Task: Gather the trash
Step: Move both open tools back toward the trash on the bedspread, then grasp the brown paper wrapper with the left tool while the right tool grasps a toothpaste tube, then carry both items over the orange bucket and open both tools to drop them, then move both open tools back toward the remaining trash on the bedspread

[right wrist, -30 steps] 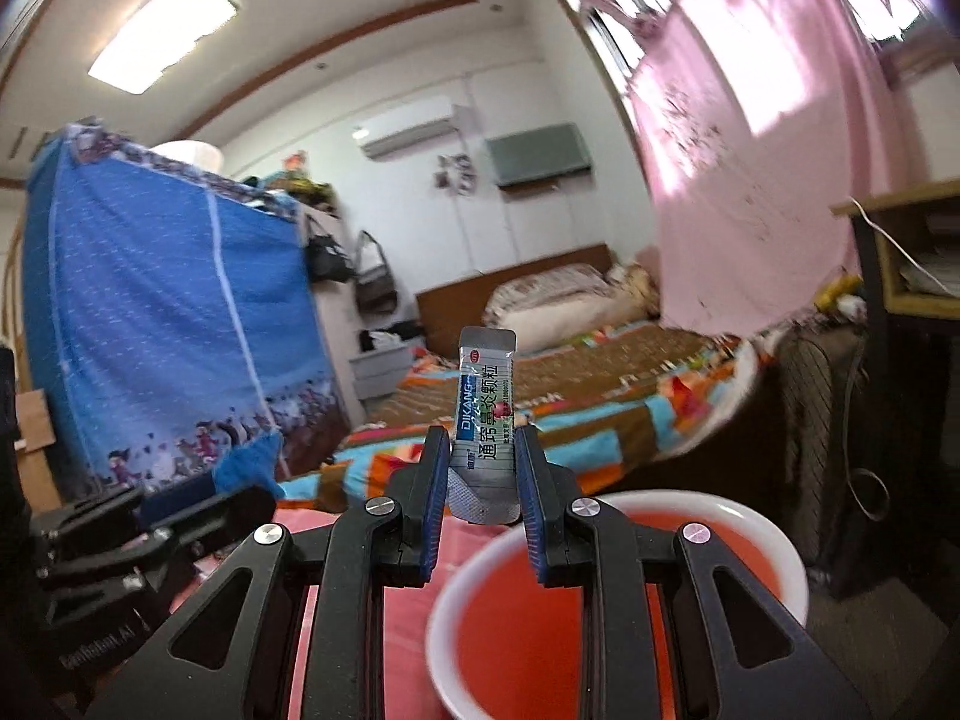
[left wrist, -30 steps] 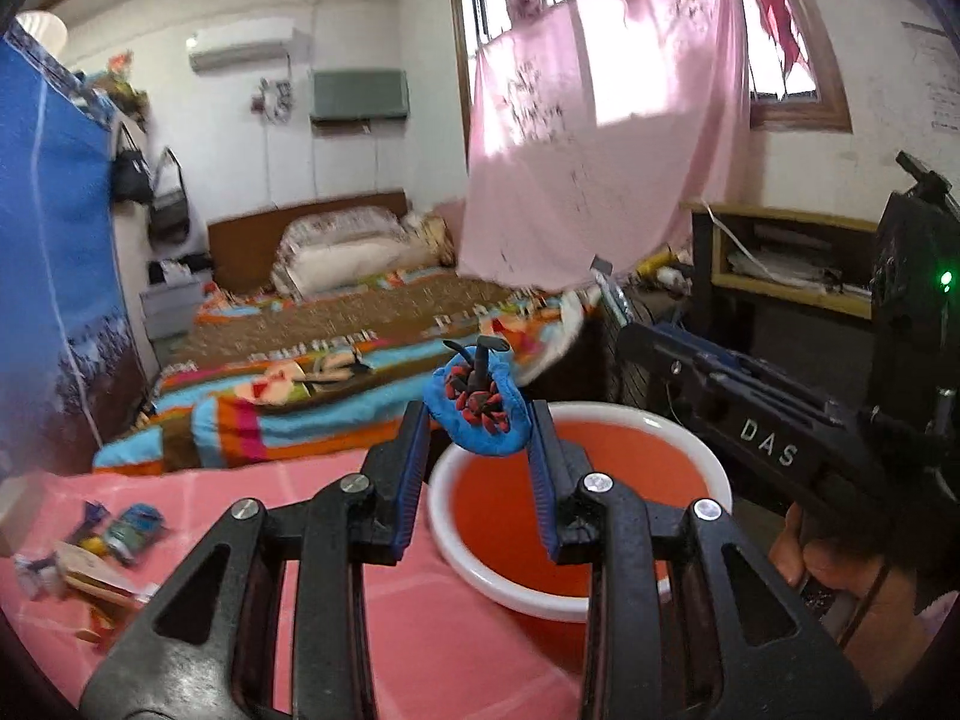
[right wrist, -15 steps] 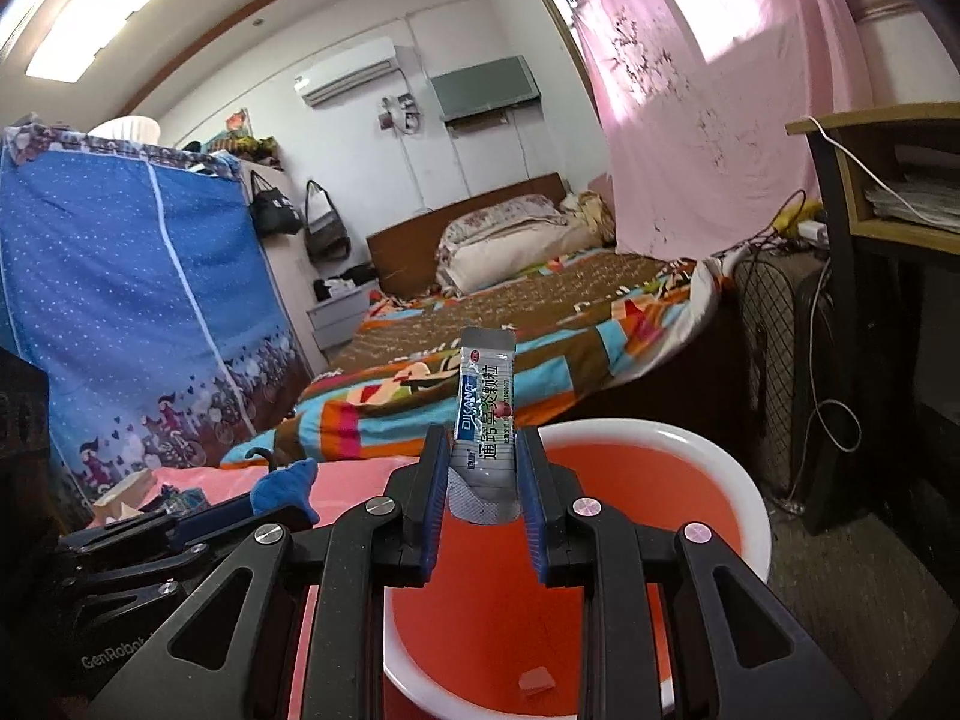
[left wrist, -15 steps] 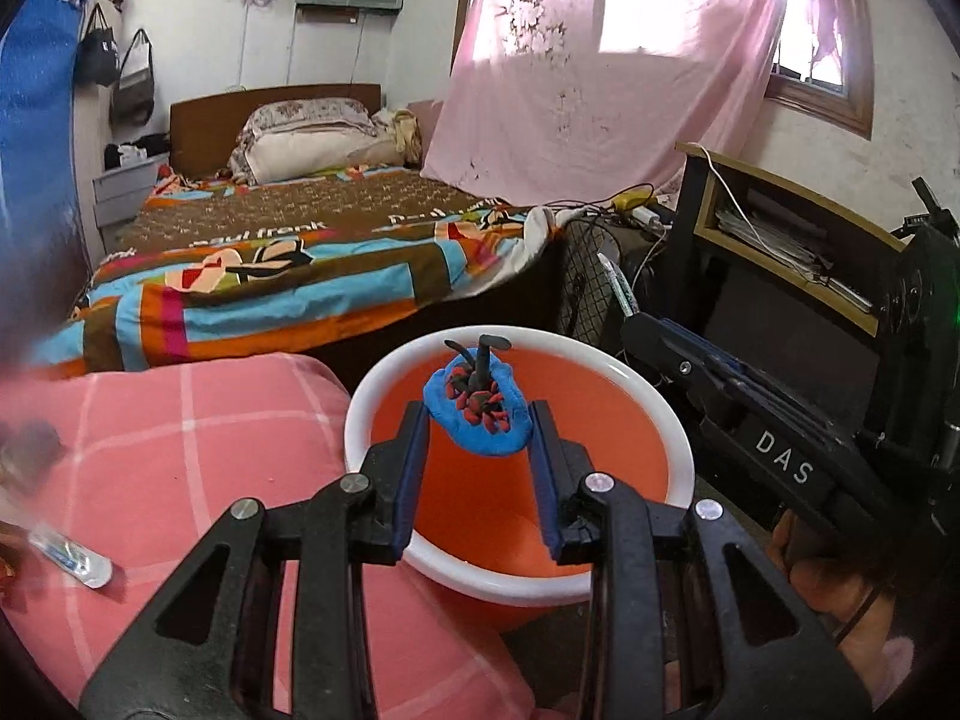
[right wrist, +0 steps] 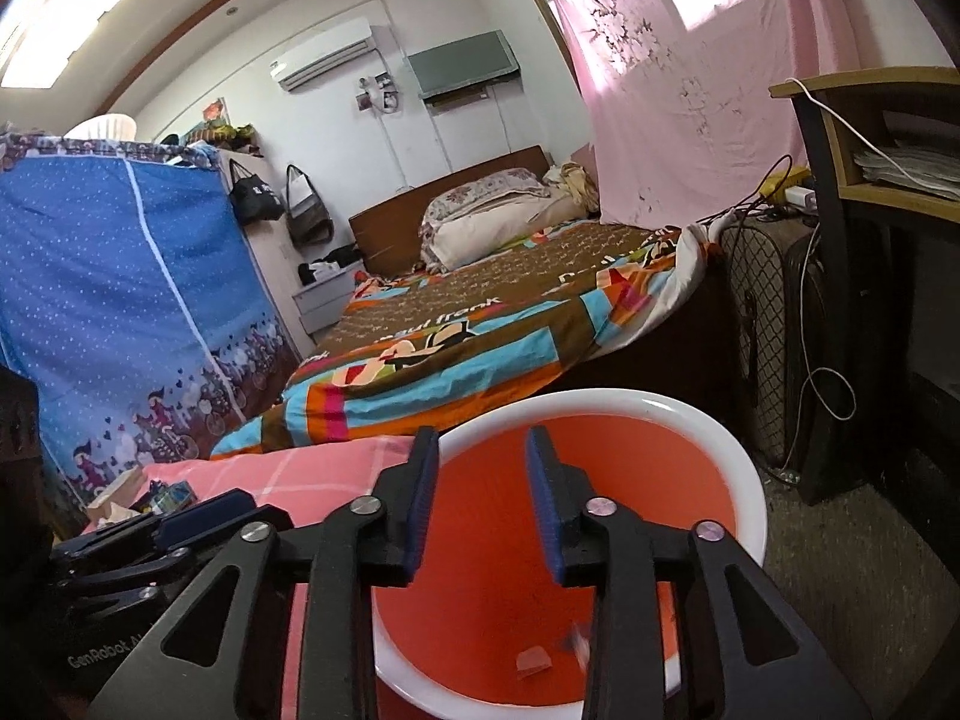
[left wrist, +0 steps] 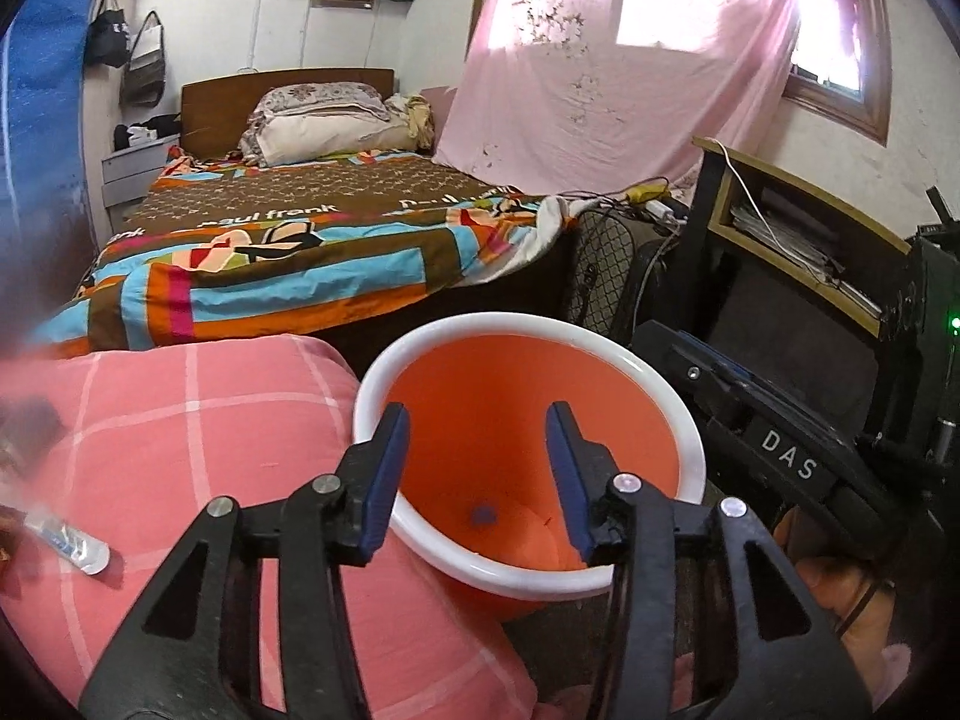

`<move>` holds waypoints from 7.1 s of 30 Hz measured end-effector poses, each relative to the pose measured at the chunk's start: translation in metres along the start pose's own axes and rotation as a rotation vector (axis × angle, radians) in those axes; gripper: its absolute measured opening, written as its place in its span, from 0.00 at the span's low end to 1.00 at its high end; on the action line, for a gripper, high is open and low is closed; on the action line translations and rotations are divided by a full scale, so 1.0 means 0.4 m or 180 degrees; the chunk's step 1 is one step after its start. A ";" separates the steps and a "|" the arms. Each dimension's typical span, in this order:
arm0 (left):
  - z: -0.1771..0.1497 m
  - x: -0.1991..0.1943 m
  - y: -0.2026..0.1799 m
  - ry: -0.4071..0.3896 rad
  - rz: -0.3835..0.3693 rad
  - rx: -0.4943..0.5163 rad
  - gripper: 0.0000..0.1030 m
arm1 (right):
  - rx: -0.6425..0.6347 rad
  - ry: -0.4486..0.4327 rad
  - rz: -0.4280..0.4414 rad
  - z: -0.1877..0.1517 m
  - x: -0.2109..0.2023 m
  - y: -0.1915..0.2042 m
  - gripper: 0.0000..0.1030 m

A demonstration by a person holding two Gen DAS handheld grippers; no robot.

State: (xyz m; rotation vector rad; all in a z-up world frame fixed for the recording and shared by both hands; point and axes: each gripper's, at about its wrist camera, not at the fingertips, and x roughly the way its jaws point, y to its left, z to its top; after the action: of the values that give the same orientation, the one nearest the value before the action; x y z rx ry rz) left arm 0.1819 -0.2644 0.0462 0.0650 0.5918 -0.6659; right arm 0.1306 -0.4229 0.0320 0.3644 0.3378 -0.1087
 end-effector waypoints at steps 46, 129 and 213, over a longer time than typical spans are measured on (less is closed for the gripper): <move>-0.193 -0.486 0.436 -0.1379 0.2093 -0.0545 1.00 | -0.1028 -0.0944 0.1060 -0.077 0.000 0.457 1.00; -0.108 -0.359 0.335 -0.1045 0.1377 -0.0236 0.31 | -0.1151 -0.0330 0.1408 -0.102 0.045 0.462 0.21; -0.078 -0.364 0.337 -0.1471 0.1617 -0.0760 1.00 | -0.0522 -0.1224 0.0563 -0.017 -0.023 0.336 1.00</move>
State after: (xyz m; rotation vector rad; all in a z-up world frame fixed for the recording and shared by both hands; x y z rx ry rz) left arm 0.1558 -0.0683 0.0810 -0.1556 0.1874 -0.1014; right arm 0.1419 -0.2950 0.0738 0.2032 -0.0663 0.0234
